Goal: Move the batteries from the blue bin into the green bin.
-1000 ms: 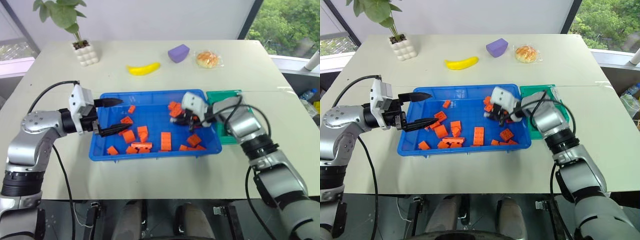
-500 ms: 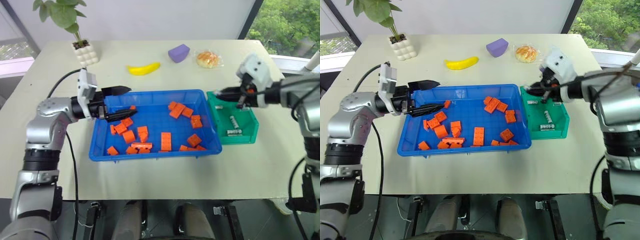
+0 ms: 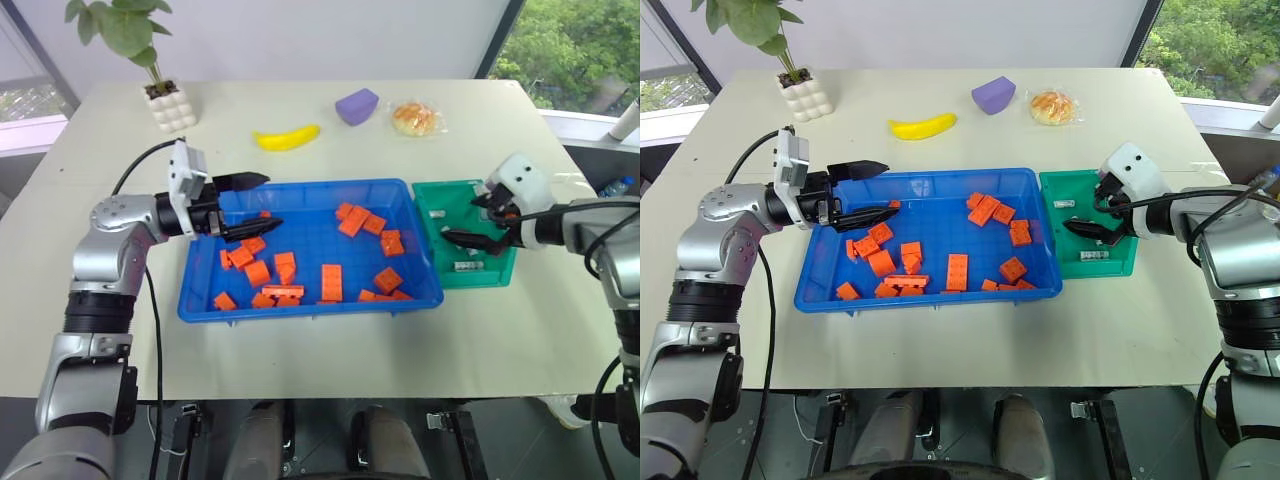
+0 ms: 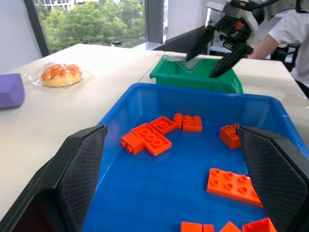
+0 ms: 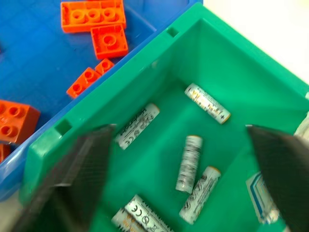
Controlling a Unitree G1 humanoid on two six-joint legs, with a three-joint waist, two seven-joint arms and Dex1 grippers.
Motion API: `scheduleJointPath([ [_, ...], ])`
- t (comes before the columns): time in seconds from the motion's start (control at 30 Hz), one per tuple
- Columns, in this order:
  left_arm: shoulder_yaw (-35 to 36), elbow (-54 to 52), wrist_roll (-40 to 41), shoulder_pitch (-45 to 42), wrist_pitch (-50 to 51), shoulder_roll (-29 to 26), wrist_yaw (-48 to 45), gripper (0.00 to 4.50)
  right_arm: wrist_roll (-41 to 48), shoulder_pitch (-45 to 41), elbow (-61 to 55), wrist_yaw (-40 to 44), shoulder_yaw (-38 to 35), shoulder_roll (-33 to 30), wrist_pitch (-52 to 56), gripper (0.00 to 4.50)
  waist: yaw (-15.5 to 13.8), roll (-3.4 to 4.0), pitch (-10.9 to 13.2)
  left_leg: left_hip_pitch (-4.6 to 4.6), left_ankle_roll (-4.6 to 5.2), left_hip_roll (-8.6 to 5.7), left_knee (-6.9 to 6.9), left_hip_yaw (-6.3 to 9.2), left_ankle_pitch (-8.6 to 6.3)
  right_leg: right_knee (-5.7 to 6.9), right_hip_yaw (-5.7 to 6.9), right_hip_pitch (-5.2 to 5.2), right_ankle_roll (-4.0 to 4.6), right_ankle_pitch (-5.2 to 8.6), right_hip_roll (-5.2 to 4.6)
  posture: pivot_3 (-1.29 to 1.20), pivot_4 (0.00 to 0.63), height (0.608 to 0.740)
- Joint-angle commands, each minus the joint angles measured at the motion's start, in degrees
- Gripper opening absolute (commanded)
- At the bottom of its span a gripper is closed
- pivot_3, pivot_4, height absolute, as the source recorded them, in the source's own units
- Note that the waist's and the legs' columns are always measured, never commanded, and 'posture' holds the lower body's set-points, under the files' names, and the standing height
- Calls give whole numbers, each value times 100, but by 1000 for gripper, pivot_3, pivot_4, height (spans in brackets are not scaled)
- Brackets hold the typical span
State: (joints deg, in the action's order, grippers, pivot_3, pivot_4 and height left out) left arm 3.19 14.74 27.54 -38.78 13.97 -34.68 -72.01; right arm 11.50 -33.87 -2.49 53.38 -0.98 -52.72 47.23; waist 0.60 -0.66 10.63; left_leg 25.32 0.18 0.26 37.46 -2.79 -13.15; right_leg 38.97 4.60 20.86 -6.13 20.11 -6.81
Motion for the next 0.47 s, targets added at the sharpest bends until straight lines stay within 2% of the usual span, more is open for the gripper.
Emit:
scheduleJointPath([
  [0.03, 463, -20, 101, -158, -145, -53, 351, 4500, -44, -473, 368, -468, -312, 216, -369, 4464, 2, 0, 0, 0, 0, 0, 1, 0, 0, 0, 0, 0, 0, 0, 0, 0, 150, 739],
  [0.13, 840, 42, 227, -215, -121, -150, 666, 4500, -10, -819, 998, -1030, -638, 559, -789, 4464, 10, -1, 0, 0, 0, 1, 0, 1, 0, 0, 0, 2, 0, 0, 0, 0, 150, 739],
  [0.27, 1358, -22, 292, -114, -24, -453, 1032, 4500, -201, -1046, 2030, -1787, -950, 887, -1944, 4464, 6, -2, 1, 0, -1, 1, -1, 0, 0, 1, 1, 0, 0, 0, 0, 0, 150, 739],
  [0.47, 2216, 96, 208, 447, -116, -975, 1691, 4500, -428, -1109, 3250, -2684, -1177, 1239, -3463, 4464, 28, -1, 1, -1, -1, 1, -4, -1, 0, 1, 1, 1, 0, 0, -1, 0, 150, 739],
])
